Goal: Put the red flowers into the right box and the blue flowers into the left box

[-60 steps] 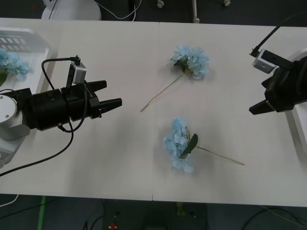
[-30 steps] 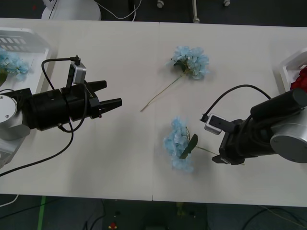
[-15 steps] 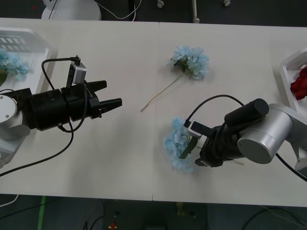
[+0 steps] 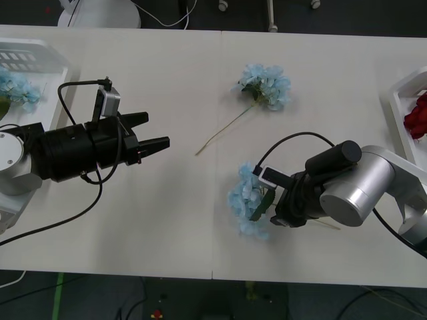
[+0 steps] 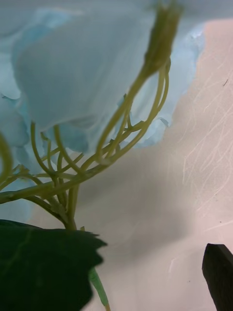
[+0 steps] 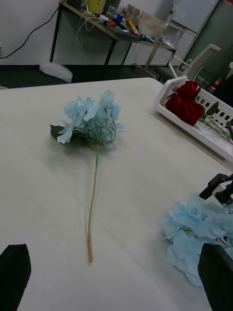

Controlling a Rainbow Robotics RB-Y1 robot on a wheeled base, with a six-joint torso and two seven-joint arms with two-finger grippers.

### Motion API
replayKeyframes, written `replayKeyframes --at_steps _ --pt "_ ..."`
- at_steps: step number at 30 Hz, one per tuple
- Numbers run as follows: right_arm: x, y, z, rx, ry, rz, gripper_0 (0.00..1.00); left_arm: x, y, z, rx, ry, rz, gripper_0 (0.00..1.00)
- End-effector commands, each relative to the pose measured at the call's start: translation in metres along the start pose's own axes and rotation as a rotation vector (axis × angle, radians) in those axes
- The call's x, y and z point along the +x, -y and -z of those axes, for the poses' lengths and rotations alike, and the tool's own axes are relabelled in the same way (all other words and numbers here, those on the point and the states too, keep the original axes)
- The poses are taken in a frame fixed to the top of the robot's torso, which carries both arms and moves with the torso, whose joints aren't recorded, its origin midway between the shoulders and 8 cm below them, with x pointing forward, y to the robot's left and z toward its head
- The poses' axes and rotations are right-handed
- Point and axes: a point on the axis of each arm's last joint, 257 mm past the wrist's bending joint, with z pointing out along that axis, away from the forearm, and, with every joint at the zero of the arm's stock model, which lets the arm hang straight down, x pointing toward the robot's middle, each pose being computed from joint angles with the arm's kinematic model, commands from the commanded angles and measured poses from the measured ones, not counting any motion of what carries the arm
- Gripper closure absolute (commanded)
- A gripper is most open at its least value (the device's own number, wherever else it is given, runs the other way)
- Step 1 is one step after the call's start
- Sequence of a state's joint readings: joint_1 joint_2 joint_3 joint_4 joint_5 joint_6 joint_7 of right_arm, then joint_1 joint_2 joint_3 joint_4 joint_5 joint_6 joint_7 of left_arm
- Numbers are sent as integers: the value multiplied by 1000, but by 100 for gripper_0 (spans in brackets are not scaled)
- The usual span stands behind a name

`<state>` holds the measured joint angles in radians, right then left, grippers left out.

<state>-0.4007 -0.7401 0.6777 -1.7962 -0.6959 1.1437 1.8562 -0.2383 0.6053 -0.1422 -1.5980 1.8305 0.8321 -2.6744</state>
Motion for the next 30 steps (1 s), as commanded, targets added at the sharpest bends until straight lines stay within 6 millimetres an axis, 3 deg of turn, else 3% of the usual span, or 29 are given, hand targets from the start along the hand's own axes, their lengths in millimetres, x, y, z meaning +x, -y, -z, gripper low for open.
replayKeyframes --at_steps 1,6,9,11,14,24,30 --pt "-28 5 -1 31 58 76 0 4 12 -4 16 8 -8 0" --pt "-27 6 -9 35 77 79 4 4 12 -4 16 8 -8 0" --pt "-28 6 -11 36 86 83 23 4 12 -4 16 8 -8 0" --pt "-30 6 -11 36 89 84 60 4 12 -4 16 8 -8 0" --pt "-30 8 -10 39 88 81 100 4 12 -4 16 8 -8 0" --pt "-40 23 1 57 121 57 100 4 12 -4 16 8 -8 0" --pt "-53 45 24 52 182 -19 100 4 12 -4 16 8 -8 0"
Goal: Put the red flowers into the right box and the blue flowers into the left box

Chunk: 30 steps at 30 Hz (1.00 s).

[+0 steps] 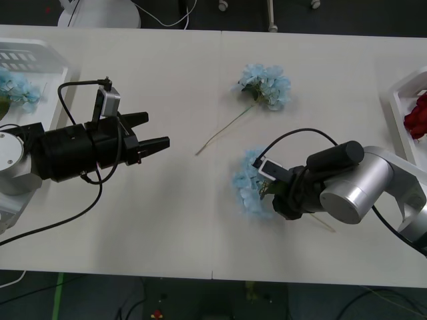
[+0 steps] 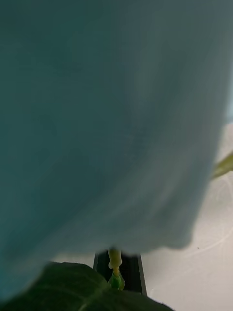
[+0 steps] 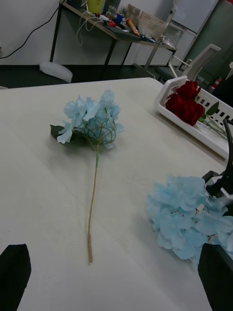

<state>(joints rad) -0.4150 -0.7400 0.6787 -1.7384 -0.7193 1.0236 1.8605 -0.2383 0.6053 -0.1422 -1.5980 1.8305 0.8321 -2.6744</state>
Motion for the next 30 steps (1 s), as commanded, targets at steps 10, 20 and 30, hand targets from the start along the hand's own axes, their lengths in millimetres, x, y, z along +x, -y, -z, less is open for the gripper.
replayKeyframes --at_steps 10,20,30 --pt "-58 88 86 18 192 -161 100 4 12 -4 16 8 -8 0" --pt "-87 136 160 -64 367 -341 100 4 12 -4 16 8 -8 0" --pt "-180 149 187 -169 573 -367 100 4 12 -4 16 8 -8 0"
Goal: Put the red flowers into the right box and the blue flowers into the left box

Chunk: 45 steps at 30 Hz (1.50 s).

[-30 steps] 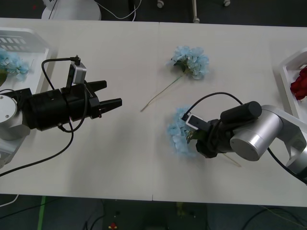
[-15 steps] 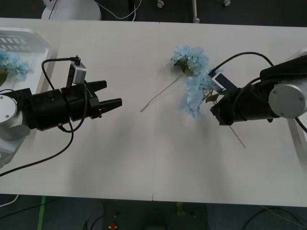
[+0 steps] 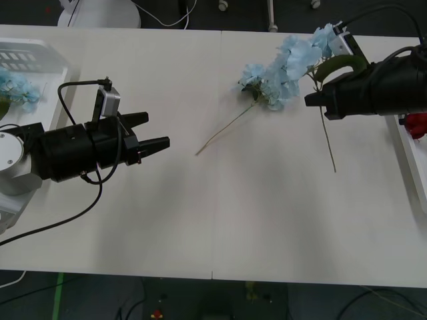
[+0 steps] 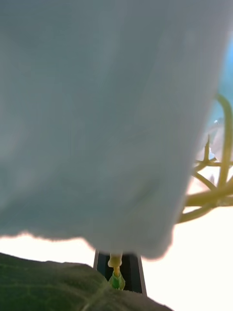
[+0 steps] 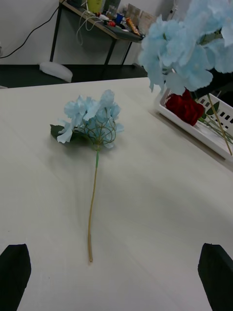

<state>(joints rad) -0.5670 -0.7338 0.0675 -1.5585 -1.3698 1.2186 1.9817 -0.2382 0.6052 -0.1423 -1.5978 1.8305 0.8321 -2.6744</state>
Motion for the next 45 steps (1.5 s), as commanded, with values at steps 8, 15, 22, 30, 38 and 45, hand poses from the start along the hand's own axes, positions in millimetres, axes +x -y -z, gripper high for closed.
replayKeyframes --at_steps 8,15,22,30,38,45 --pt "-126 -93 -49 -157 219 130 100 4 12 -4 16 9 -9 0" --pt "-155 -157 -86 -271 305 110 100 4 12 -4 16 9 -9 0" --pt "-172 -206 -108 -336 376 95 100 4 12 -4 16 9 -9 0" --pt "-191 -251 -111 -414 421 84 100 4 12 -4 16 9 -9 0" --pt "-197 -277 -114 -460 436 79 100 4 12 -4 16 9 -9 0" --pt "-196 -289 -120 -464 440 87 100 4 12 -4 16 9 -9 0"
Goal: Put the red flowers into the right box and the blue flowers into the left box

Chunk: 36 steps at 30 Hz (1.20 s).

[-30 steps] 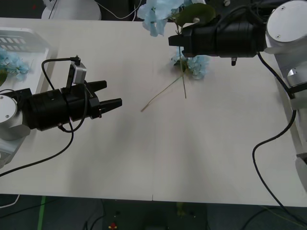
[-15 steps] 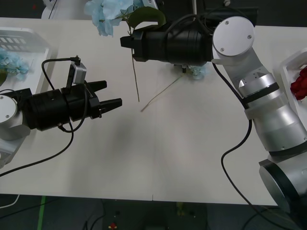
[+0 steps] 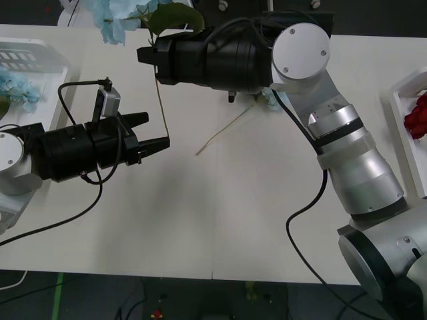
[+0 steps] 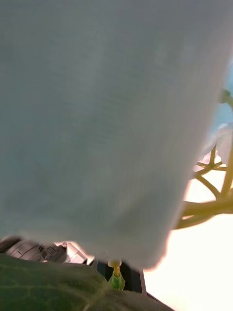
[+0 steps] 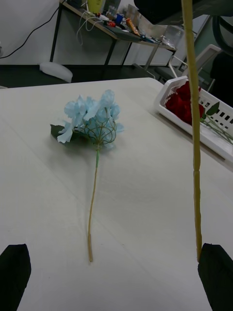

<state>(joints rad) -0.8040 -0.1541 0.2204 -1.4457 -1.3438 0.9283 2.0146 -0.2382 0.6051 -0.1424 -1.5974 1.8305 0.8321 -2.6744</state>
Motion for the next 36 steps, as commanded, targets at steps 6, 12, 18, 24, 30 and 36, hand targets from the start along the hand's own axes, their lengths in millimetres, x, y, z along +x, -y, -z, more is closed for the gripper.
replayKeyframes --at_steps 6,12,18,24,30,36 --pt "-23 -27 -24 -30 44 79 100 39 10 13 13 -21 93 0" --pt "-24 -27 -25 -29 48 75 100 18 15 41 84 14 123 0" --pt "-24 -27 -24 -28 47 78 100 -21 46 40 207 181 285 0" --pt "-24 -26 -24 -27 49 76 100 -38 44 23 190 245 318 0" --pt "-23 -24 -23 -24 47 75 100 -49 48 -11 170 271 335 0" --pt "-24 -24 -23 -24 48 77 100 -48 61 -39 165 255 295 0"
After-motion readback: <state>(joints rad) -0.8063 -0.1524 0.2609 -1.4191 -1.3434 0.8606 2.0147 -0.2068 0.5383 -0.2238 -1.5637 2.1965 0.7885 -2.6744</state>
